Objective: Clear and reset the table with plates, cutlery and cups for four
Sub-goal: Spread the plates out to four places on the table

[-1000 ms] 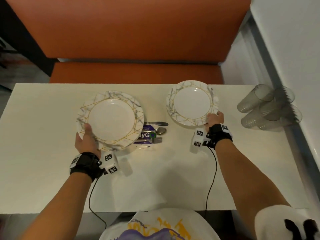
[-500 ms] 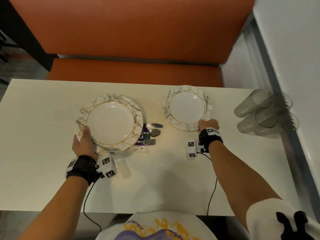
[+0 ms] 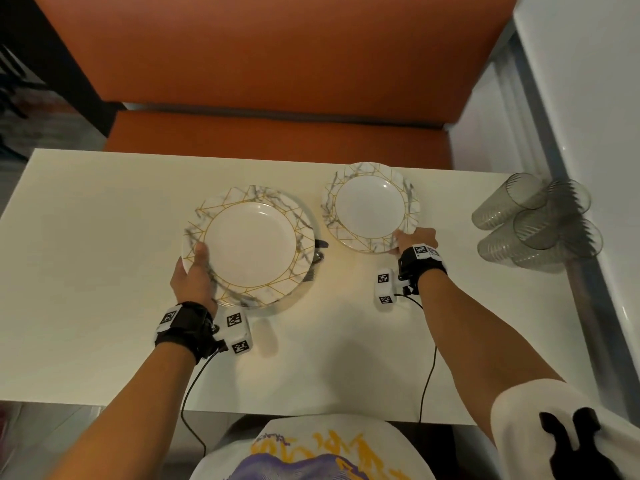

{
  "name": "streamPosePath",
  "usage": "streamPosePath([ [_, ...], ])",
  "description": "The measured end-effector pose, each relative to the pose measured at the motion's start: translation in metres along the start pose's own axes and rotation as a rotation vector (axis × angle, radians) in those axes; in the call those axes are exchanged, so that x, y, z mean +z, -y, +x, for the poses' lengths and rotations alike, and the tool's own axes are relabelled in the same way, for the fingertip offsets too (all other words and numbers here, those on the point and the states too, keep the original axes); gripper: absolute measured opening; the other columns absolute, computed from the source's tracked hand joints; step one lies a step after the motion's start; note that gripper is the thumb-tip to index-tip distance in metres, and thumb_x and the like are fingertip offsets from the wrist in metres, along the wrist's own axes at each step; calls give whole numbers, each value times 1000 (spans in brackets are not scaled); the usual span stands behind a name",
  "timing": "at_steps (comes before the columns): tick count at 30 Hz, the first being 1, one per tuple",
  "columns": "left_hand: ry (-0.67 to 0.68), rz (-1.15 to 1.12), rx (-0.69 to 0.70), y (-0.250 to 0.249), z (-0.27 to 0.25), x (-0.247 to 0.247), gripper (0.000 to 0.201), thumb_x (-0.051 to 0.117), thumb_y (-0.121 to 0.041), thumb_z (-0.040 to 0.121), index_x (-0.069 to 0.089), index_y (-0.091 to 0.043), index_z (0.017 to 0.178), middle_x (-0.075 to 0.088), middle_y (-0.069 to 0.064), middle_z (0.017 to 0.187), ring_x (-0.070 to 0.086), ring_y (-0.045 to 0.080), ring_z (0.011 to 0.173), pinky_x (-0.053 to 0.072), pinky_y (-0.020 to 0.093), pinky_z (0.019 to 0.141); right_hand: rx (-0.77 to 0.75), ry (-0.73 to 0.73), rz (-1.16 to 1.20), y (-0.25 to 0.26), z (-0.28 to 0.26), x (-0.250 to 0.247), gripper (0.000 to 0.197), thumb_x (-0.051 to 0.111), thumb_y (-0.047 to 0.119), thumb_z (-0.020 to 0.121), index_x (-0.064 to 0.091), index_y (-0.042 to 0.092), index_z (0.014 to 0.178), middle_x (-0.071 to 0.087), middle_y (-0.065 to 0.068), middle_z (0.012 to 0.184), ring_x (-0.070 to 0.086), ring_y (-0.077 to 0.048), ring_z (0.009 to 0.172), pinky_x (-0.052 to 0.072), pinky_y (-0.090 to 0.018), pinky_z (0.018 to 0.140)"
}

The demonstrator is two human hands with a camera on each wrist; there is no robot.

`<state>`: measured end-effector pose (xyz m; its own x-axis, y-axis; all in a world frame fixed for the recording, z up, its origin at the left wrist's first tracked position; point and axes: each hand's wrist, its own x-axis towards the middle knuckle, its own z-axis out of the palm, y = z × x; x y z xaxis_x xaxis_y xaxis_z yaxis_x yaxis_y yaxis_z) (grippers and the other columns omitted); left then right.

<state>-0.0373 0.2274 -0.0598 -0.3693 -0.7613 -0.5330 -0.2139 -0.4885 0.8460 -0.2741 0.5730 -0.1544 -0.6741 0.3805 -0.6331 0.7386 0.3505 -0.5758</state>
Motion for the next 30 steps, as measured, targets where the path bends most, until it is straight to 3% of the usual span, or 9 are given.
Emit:
streamPosePath([
  [2, 21, 33, -3, 4, 2, -4, 38, 71, -34, 96, 67, -18, 131, 77, -1, 112, 73, 20, 107, 58, 38, 96, 22, 2, 41, 4, -10, -1, 53, 81, 20, 75, 56, 3, 119, 66, -18, 116, 73, -27, 54, 58, -33, 44],
  [5, 45, 65, -17, 10, 3, -8, 37, 74, -38, 93, 70, -22, 126, 77, -2, 115, 72, 20, 110, 57, 39, 97, -49, -130, -32, 9, -37, -3, 56, 73, 26, 87, 43, 6, 130, 52, -17, 133, 66, -35, 108, 58, -42, 87],
  [7, 68, 83, -32, 13, 3, -9, 52, 78, -42, 88, 66, -20, 134, 75, -1, 120, 70, 20, 114, 56, 39, 100, -216, -256, -144, 10, -61, -3, 49, 69, 25, 87, 46, 12, 129, 50, -12, 134, 53, -33, 121, 50, -45, 96],
  [11, 122, 128, -93, 21, 2, -11, 70, 86, -48, 79, 62, -17, 138, 75, 0, 120, 71, 19, 113, 53, 42, 105, -503, 118, -69, 10, -120, 8, 33, 66, 33, 94, 58, 15, 120, 67, -3, 110, 66, -18, 97, 47, -20, 68],
  [14, 165, 175, -149, 22, -9, -10, 48, 83, -49, 82, 65, -26, 119, 74, -5, 112, 69, 22, 112, 55, 41, 100, -585, 435, -234, 10, -163, 16, 51, 68, 57, 87, 56, 21, 121, 61, 8, 103, 57, -2, 90, 41, -18, 69],
  [18, 186, 270, -199, 21, -12, -20, 97, 75, -72, 75, 44, -23, 153, 60, 2, 142, 59, 29, 127, 49, 51, 108, -689, 349, -393, 2, -183, 28, 37, 76, 43, 85, 55, 20, 106, 54, 10, 90, 52, -13, 86, 39, -18, 70],
  [22, 182, 285, -206, 30, 0, -47, 92, 65, -75, 82, 42, -23, 155, 61, 9, 143, 57, 33, 133, 52, 51, 103, -663, 215, -284, -16, -195, 23, 54, 71, 31, 91, 56, 6, 136, 61, -9, 134, 56, -24, 125, 37, -23, 97],
  [25, 170, 279, -187, 36, 11, -73, 104, 72, -83, 66, 49, -28, 150, 60, 6, 146, 54, 32, 136, 47, 53, 108, -536, 164, -140, -43, -195, 14, 49, 68, 33, 90, 59, 10, 132, 64, -7, 131, 59, -25, 121, 47, -32, 102],
  [30, 130, 350, -38, 47, 38, -119, 120, 68, -94, 55, 54, -14, 144, 60, 13, 145, 56, 33, 135, 49, 50, 109, -396, -32, 19, -116, -193, -19, 26, 64, 22, 94, 66, 9, 116, 70, -7, 104, 67, -28, 97, 53, -31, 77],
])
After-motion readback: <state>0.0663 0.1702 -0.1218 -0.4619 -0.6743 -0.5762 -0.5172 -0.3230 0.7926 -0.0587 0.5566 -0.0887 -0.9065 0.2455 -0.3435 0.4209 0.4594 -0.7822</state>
